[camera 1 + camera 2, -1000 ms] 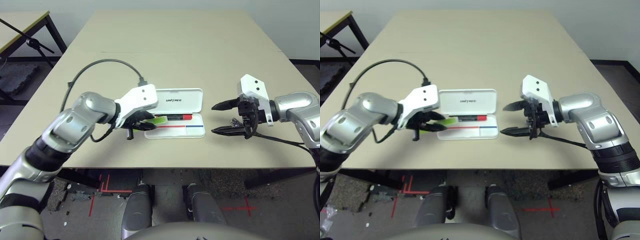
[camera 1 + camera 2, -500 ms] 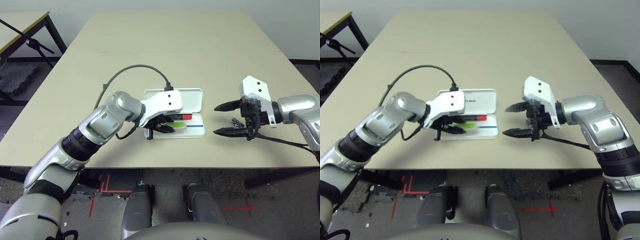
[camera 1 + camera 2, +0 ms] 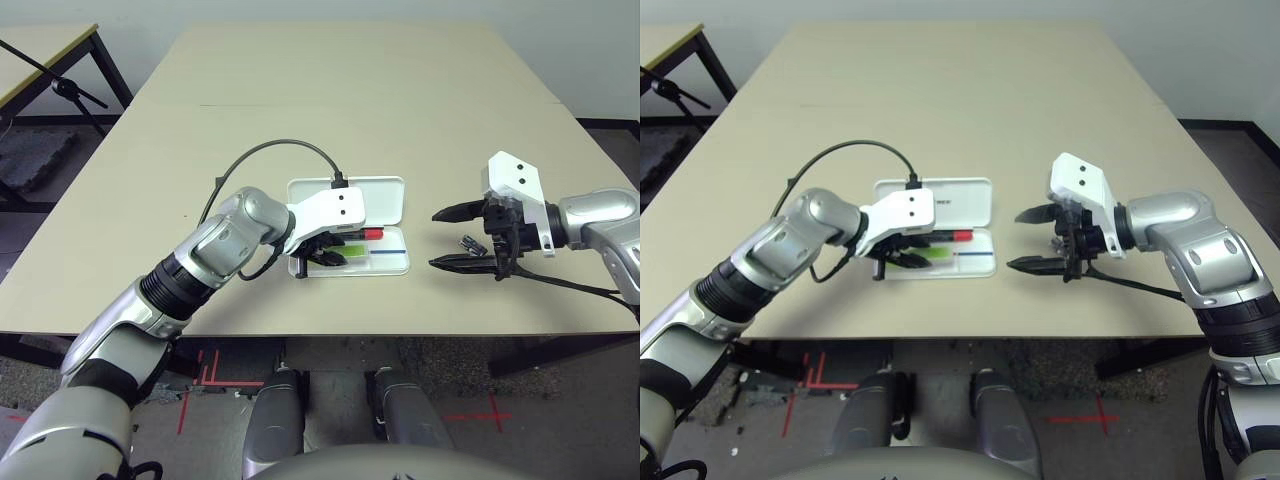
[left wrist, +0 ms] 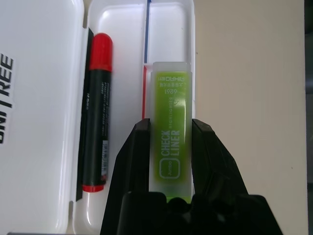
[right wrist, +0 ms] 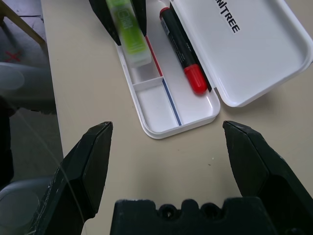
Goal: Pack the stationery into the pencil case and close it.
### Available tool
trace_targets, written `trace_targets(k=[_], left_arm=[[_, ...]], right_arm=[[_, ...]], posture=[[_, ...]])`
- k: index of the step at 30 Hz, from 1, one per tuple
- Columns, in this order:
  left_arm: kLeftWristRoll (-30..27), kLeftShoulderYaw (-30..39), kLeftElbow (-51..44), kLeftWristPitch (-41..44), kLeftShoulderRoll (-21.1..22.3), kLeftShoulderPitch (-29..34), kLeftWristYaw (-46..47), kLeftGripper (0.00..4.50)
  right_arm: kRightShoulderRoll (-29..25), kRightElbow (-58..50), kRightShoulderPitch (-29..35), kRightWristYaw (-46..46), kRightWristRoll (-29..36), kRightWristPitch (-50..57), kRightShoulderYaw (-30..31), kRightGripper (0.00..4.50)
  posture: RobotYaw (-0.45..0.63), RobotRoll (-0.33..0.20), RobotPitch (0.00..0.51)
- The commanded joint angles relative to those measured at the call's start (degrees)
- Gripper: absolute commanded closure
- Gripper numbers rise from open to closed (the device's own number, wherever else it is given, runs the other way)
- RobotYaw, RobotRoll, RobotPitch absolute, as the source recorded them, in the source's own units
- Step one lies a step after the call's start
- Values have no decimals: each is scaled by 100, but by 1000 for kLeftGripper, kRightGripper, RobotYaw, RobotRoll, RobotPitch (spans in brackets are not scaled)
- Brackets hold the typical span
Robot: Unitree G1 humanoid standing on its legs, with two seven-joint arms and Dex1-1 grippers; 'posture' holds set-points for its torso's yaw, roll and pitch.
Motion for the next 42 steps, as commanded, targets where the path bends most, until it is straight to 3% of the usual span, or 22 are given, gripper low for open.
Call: trace_targets(k=[1, 8, 17, 26, 34, 38, 42], left_arm=[[48, -59, -180, 73, 36, 91, -70, 2671], [37, 122, -215, 81, 62, 55, -13, 34], [-320, 1000, -476, -39, 392, 18, -115, 8], [-1152, 2022, -832, -467, 964, 391, -593, 8], [-1228, 2071, -973, -487, 991, 556, -461, 8], [-1183, 2013, -932, -535, 951, 573, -398, 8], [-1151, 1950, -899, -565, 905, 573, -353, 8]], right_arm=[[12, -10, -36, -21, -56, -67, 48, 0], [19, 128, -127, 5, -91, -143, 78, 0], [-65, 228, -124, 51, -133, -180, 40, 0], [-125, 347, -43, 89, -174, -106, 66, 0], [-184, 181, -143, -290, -177, 728, -9, 0], [-130, 48, -334, -738, 111, 1623, -417, 0], [-180, 287, -378, -1132, 21, 1819, -597, 0]], posture=[[-104, 0, 76], [-95, 0, 72], [-89, 0, 74], [-83, 0, 80], [-77, 0, 83], [-82, 0, 87], [-90, 0, 89]])
